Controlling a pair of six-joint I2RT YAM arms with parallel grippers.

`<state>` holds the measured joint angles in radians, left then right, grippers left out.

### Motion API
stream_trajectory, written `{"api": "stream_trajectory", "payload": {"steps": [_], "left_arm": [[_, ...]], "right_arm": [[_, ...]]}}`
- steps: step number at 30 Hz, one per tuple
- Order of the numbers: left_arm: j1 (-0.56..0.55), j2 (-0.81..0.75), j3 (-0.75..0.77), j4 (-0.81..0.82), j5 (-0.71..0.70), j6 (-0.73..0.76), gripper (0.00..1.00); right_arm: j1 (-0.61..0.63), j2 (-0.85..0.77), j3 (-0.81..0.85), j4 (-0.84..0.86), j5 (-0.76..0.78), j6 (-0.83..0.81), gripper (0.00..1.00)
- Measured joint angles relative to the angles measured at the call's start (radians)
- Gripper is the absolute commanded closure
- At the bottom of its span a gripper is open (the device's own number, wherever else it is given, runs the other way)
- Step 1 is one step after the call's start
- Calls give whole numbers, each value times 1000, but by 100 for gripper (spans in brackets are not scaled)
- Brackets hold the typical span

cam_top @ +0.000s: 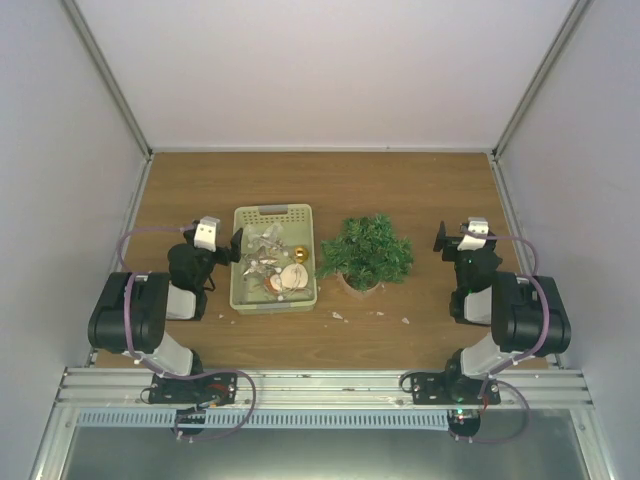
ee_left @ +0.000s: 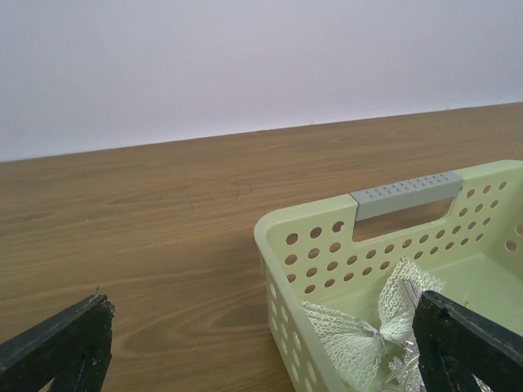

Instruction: Decorate the small christmas tree

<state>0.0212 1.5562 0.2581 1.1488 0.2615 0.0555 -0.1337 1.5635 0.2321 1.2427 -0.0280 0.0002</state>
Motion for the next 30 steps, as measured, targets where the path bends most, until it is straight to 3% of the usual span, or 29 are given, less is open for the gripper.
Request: {"api": "stream_trajectory", "payload": {"steps": [14, 18, 24, 30], "left_arm": [[0, 0, 0, 0, 0, 1, 5], [0, -5, 2, -9, 0, 1, 1], [2, -120, 109, -212, 47, 27, 2], [2, -192, 373, -608, 197, 213, 9]], "right_arm": [[0, 0, 0, 0, 0, 0, 0], [0, 0, 0, 0, 0, 0, 0], [0, 0, 0, 0, -4, 0, 0], [0, -24, 94, -147, -31, -10, 1]]}}
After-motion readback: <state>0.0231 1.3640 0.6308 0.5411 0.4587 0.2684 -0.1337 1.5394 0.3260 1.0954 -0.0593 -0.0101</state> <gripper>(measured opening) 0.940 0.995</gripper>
